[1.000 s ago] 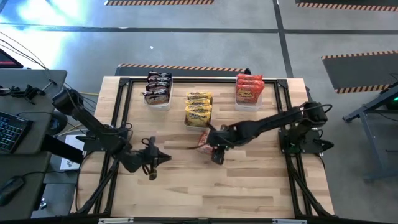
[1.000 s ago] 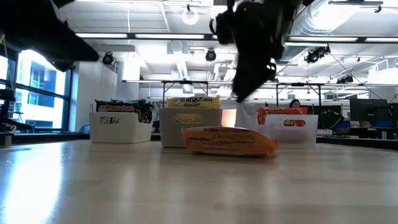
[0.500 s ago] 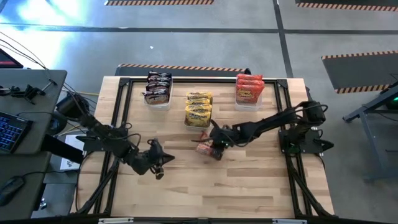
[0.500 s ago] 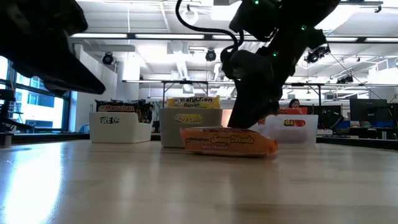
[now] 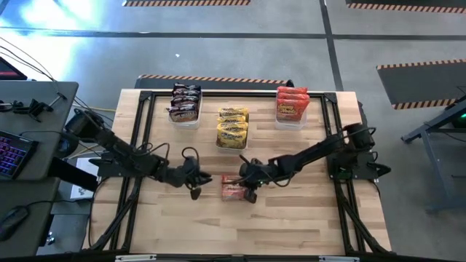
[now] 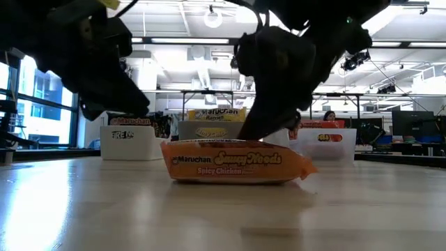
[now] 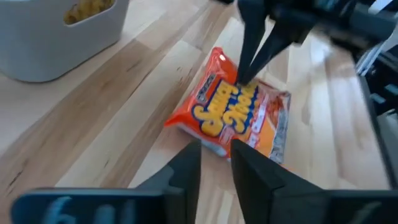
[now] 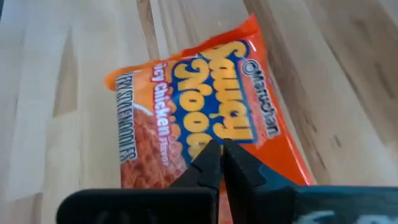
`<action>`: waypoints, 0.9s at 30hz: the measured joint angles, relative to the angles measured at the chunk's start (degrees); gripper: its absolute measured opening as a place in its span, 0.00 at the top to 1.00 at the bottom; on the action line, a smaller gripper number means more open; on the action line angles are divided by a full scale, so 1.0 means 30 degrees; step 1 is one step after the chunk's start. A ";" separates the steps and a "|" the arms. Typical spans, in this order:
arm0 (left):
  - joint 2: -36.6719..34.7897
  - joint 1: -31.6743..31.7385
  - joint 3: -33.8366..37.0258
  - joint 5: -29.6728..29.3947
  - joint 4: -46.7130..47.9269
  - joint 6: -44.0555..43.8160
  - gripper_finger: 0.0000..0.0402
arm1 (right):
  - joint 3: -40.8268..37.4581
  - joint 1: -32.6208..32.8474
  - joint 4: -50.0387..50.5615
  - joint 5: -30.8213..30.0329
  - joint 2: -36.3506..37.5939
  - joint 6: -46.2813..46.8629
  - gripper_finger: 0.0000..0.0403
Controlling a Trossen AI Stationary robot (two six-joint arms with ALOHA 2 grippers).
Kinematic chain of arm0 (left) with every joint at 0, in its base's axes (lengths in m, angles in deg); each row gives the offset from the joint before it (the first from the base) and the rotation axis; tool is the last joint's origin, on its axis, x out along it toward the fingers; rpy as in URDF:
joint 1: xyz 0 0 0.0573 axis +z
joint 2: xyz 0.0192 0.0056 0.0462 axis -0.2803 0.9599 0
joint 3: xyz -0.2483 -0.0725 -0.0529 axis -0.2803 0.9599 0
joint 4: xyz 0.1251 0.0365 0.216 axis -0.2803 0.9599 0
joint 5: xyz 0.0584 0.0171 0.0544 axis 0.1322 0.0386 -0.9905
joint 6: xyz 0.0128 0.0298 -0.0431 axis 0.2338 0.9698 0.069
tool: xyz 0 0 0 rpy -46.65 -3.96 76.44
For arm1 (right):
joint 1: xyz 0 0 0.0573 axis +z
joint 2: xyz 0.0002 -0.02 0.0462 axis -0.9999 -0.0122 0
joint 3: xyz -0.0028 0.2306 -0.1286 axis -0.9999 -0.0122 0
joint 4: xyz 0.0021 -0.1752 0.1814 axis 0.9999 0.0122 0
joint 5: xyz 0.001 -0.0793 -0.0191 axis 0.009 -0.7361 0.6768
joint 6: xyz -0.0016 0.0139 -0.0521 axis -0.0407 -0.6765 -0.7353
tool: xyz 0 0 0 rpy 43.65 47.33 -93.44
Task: Sort Maruchan noodles
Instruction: Put the orange noodle pack into the transparent bin
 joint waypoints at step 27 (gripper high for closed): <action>0.6973 0.3663 -0.0022 0.4058 -0.7246 -0.2973 0.48 | 0.0007 0.0556 -0.4005 -0.0070 -0.1025 -0.0896 0.99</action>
